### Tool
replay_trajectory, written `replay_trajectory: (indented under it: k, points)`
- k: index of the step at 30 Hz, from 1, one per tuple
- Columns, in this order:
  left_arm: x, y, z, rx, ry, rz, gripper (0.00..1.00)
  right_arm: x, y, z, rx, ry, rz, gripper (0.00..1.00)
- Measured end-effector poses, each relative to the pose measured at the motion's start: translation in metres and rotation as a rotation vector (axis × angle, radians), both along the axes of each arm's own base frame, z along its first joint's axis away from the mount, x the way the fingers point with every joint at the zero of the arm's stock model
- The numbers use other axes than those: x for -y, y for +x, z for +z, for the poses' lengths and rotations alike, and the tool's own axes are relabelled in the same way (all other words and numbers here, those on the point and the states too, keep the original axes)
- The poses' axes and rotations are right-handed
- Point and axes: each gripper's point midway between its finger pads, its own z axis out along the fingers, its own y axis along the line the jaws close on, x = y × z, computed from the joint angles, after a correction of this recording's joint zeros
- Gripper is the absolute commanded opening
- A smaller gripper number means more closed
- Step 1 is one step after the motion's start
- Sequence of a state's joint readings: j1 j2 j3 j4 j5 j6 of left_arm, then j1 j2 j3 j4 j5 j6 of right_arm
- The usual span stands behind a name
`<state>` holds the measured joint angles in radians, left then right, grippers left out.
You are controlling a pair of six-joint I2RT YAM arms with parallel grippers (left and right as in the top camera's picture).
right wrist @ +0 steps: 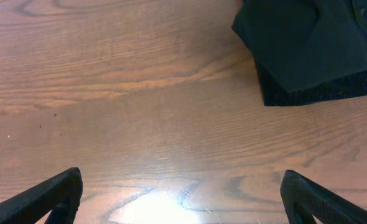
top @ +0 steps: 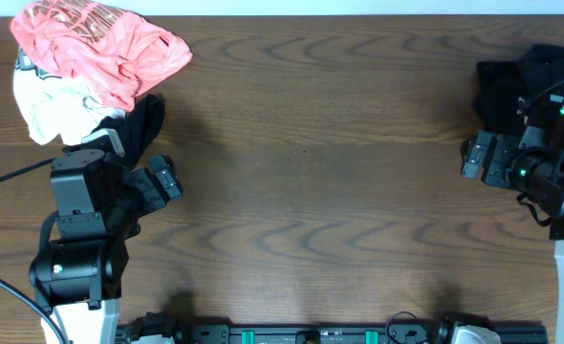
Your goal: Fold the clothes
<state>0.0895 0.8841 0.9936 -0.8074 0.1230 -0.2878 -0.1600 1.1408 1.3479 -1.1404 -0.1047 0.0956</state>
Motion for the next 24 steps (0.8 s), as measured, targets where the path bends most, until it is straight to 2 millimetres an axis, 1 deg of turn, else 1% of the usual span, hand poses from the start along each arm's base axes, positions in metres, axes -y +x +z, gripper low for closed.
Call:
replay_trajectory:
  k: [8,15,20,24]
  points:
    - [0.000,0.003,-0.008,-0.031,-0.003,-0.001,0.98,0.000,-0.001,0.002,0.006,-0.001,0.000,0.99]
    - [0.000,0.006,-0.013,-0.052,-0.005,-0.001,0.98,-0.001,-0.006,0.010,0.038,-0.006,0.000,0.99]
    - [-0.001,0.007,-0.016,-0.064,-0.006,0.000,0.98,-0.002,-0.014,0.022,0.085,-0.014,0.000,0.99]
    - [-0.001,0.008,-0.018,-0.072,-0.007,0.000,0.98,-0.008,-0.026,0.038,0.149,-0.023,0.015,0.99]
